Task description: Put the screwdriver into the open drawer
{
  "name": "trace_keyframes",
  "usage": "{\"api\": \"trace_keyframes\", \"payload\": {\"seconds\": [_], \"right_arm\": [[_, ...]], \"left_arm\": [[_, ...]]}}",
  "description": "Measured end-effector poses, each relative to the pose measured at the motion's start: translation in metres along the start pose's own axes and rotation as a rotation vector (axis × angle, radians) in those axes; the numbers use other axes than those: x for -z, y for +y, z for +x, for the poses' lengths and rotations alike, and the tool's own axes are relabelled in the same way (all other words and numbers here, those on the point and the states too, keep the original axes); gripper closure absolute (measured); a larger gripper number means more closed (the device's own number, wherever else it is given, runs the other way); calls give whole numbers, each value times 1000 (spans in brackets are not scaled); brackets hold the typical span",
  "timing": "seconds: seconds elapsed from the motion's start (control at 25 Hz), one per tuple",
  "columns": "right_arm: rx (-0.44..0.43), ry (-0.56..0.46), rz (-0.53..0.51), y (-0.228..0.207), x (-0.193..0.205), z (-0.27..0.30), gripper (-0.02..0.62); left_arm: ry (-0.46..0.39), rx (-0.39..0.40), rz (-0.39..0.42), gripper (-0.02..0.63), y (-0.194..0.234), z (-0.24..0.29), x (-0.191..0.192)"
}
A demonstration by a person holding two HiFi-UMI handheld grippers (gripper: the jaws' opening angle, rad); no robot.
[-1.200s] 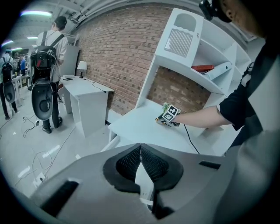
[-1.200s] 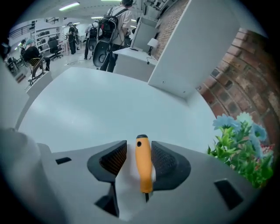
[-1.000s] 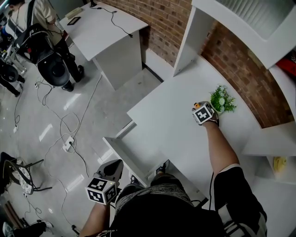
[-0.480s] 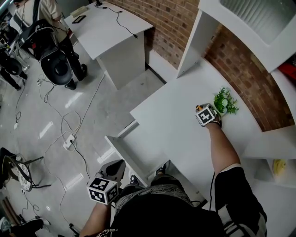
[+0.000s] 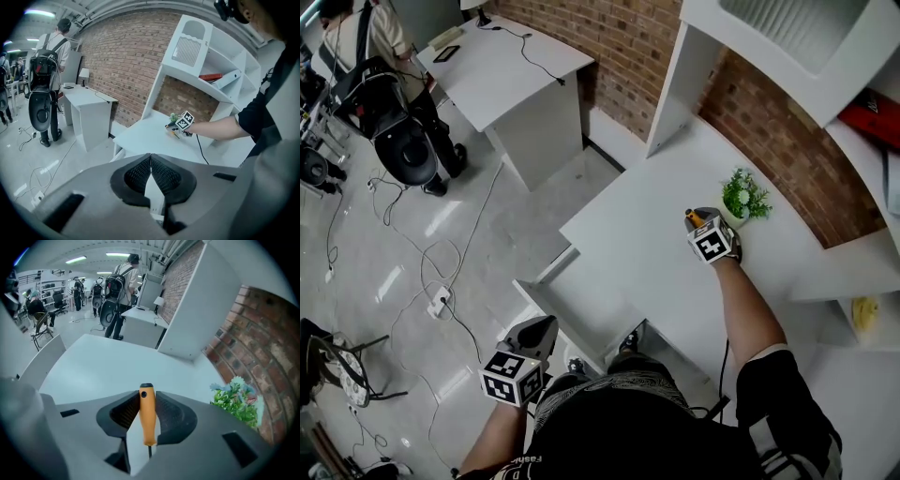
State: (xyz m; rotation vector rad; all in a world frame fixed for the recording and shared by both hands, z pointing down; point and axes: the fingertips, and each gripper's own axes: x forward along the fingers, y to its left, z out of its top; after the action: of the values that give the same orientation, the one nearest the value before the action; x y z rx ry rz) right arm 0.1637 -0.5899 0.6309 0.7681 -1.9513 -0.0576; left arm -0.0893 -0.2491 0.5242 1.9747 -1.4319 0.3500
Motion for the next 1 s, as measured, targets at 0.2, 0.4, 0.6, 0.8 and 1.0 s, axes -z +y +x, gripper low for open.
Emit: {"api": "trace_keyframes", "payload": {"seconds": [0.2, 0.4, 0.6, 0.8, 1.0], "right_arm": [[18, -65, 42, 12, -14, -32, 483], [37, -126, 116, 28, -28, -64, 483], [55, -169, 155, 47, -35, -89, 483], [69, -190, 194, 70, -35, -115, 483], [82, -201, 272, 91, -27, -134, 483]], "left_arm": [[-6, 43, 40, 588, -2, -5, -6], [-26, 79, 75, 588, 2, -13, -13], [-25, 125, 104, 588, 4, -21, -12], [-15, 167, 132, 588, 2, -27, -8], [-12, 214, 153, 588, -1, -31, -6]]}}
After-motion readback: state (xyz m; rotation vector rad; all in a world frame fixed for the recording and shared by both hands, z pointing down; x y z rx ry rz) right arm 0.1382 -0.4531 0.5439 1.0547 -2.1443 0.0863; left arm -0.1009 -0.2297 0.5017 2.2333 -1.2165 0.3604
